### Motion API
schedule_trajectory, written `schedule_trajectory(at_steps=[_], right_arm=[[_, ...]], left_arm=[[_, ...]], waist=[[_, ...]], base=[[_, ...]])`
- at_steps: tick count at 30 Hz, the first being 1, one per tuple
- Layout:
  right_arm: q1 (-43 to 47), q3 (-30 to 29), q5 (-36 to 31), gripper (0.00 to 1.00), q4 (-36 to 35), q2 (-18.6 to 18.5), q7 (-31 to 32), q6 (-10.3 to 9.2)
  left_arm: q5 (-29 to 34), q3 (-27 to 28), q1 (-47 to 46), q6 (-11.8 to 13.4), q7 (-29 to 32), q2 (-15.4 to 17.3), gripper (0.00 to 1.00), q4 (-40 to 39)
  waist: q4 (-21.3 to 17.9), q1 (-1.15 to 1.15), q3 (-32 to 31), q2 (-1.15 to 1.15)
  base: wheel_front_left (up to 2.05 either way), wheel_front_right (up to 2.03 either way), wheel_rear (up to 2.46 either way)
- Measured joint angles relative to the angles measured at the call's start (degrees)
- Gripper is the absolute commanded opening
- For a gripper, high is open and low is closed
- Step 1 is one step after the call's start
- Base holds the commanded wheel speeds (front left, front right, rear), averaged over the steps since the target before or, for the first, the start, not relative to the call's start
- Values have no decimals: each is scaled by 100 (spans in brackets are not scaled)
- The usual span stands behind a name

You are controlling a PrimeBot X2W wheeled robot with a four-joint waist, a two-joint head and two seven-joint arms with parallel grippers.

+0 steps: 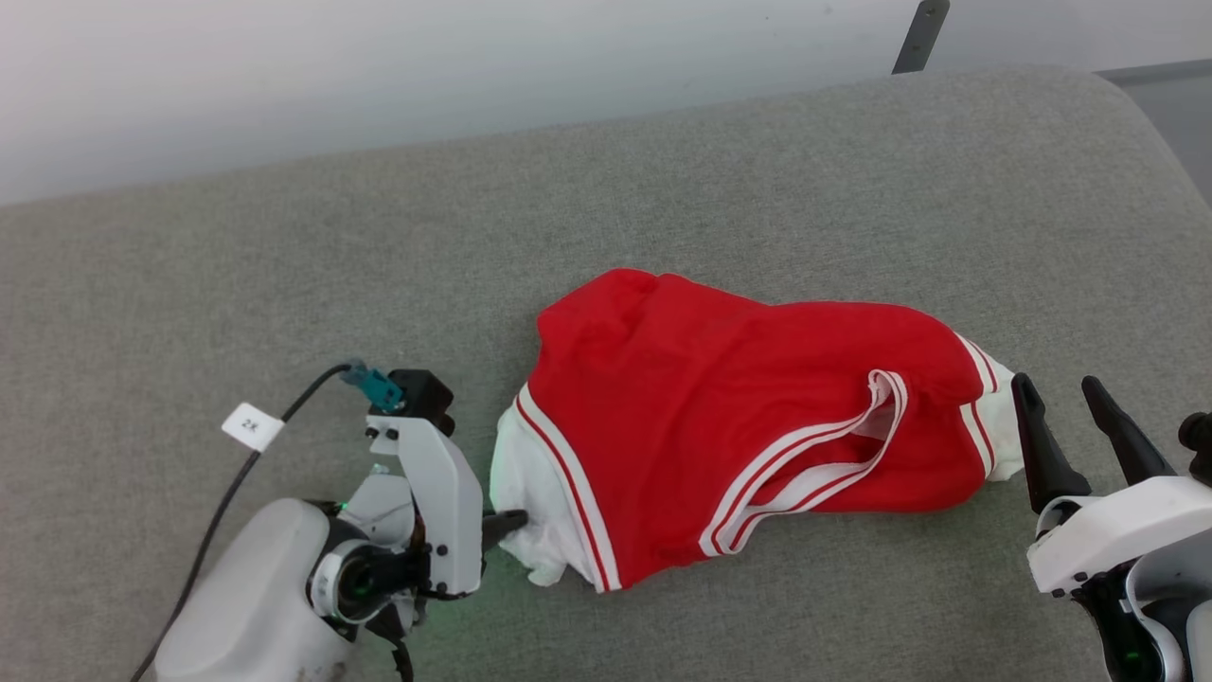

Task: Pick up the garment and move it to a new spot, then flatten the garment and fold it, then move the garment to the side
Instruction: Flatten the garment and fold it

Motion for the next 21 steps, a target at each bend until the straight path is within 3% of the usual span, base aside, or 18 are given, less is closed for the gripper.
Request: schedule_trajectory(at_steps=[6, 13, 21], right_arm=[[-12, -4, 12, 100, 51, -53, -91, 0], [-7, -12, 20, 100, 113, -94, -148, 0], [29, 5, 62, 100, 183, -169, -167, 0]], left_arm=[[-53, 43, -124, -74, -62, 73, 0, 205], [-99, 229, -179, -94, -109, 374, 0, 231], [-116, 504, -93, 90, -107, 876, 0, 136]], waist=[[19, 0, 6, 0], [100, 0, -34, 0], [213, 0, -124, 0]], base=[[0, 0, 0], [0, 0, 0], [0, 0, 0]])
